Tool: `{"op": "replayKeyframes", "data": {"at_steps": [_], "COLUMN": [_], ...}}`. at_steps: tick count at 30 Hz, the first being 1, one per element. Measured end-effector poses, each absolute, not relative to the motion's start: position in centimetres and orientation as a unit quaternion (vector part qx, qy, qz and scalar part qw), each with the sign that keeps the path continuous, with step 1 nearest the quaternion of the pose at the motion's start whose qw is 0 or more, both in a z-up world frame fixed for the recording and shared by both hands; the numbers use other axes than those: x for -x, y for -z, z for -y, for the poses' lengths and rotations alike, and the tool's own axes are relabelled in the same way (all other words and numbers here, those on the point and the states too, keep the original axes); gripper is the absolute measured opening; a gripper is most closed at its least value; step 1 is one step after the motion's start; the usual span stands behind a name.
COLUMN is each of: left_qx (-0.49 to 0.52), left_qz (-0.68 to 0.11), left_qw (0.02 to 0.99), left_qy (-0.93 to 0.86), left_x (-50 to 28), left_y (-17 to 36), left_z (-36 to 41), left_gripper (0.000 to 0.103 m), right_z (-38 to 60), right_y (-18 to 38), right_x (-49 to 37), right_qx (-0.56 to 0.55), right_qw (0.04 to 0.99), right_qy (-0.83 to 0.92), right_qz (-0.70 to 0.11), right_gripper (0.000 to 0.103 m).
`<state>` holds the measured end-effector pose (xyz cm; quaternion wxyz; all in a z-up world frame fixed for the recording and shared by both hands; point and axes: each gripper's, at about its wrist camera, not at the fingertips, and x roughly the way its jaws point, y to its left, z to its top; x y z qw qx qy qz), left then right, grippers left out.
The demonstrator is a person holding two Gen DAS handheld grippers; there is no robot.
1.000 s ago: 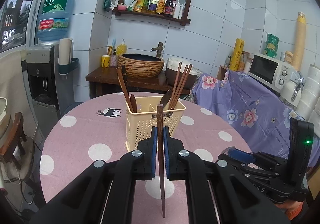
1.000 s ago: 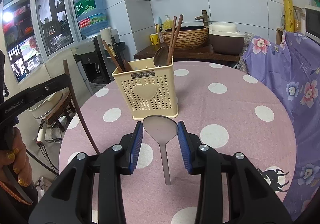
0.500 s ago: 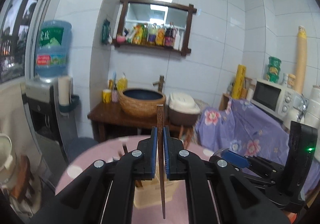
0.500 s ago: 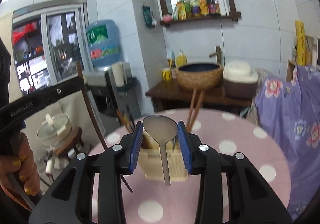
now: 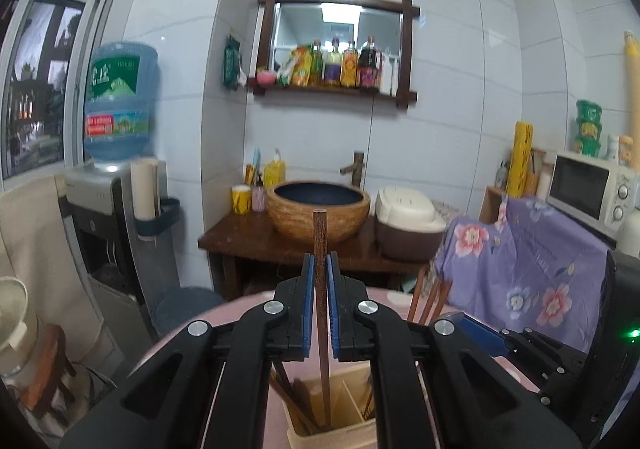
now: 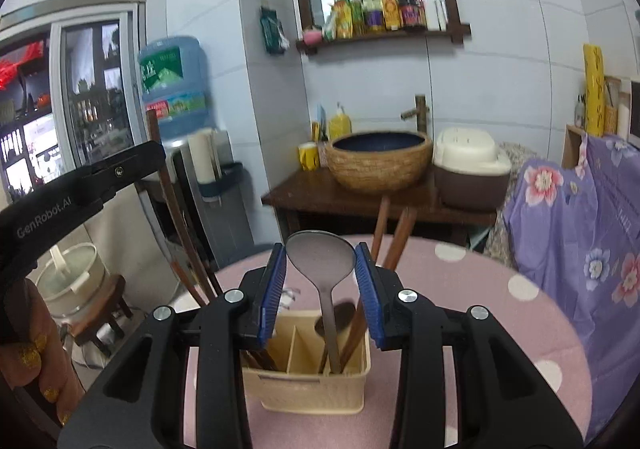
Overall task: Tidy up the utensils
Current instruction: 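Release the chopstick into the basket with the left tool while the right tool drops the plastic spoon in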
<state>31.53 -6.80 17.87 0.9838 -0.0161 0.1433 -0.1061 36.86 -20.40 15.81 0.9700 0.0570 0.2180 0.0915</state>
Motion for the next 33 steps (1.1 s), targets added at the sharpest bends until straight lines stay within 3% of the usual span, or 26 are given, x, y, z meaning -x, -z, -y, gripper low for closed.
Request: {"op": "replayKeyframes", "data": {"at_steps": [11,13,16,18,23,24,26,27,28,33], "left_qx": [0.028,0.026,0.022,0.02,0.015,0.012,0.003,0.002,0.003,0.006], "left_qz": [-0.202,-0.204,-0.205,-0.203,-0.196,-0.192,-0.182,-0.175,-0.167,-0.148], "left_qw": [0.974,0.974,0.973,0.974,0.974,0.974,0.977,0.978,0.98,0.984], "left_qy": [0.095,0.096,0.1,0.103,0.116,0.118,0.114,0.11,0.107,0.099], "left_x": [-33.0,-33.0,-32.7,-32.4,-30.5,-30.0,-28.6,-27.7,-26.8,-21.4], "left_y": [-11.9,-11.9,-11.9,-11.8,-11.8,-11.8,-11.4,-11.0,-10.7,-8.0], "left_z": [6.0,6.1,6.2,6.1,5.9,5.8,5.5,5.1,4.7,2.5], "left_gripper": [0.007,0.004,0.004,0.004,0.004,0.008,0.032,0.053,0.062,0.086], "right_z": [20.0,20.0,20.2,20.4,20.8,21.0,21.3,21.5,21.8,23.4], "right_y": [-10.1,-9.6,-9.2,-9.2,-9.8,-9.9,-10.0,-9.9,-9.8,-7.7], "right_x": [-36.9,-37.3,-37.3,-37.0,-34.0,-33.3,-31.4,-30.3,-29.4,-23.1], "right_qx": [-0.044,-0.041,-0.048,-0.05,-0.041,-0.038,-0.028,-0.023,-0.018,0.007], "right_qw": [0.963,0.961,0.961,0.963,0.972,0.973,0.977,0.979,0.98,0.982], "right_qy": [-0.074,-0.072,-0.068,-0.072,-0.067,-0.064,-0.051,-0.042,-0.034,-0.012], "right_qz": [-0.257,-0.263,-0.262,-0.254,-0.223,-0.217,-0.205,-0.2,-0.198,-0.19], "right_gripper": [0.036,0.028,0.028,0.03,0.05,0.055,0.067,0.075,0.079,0.095]}}
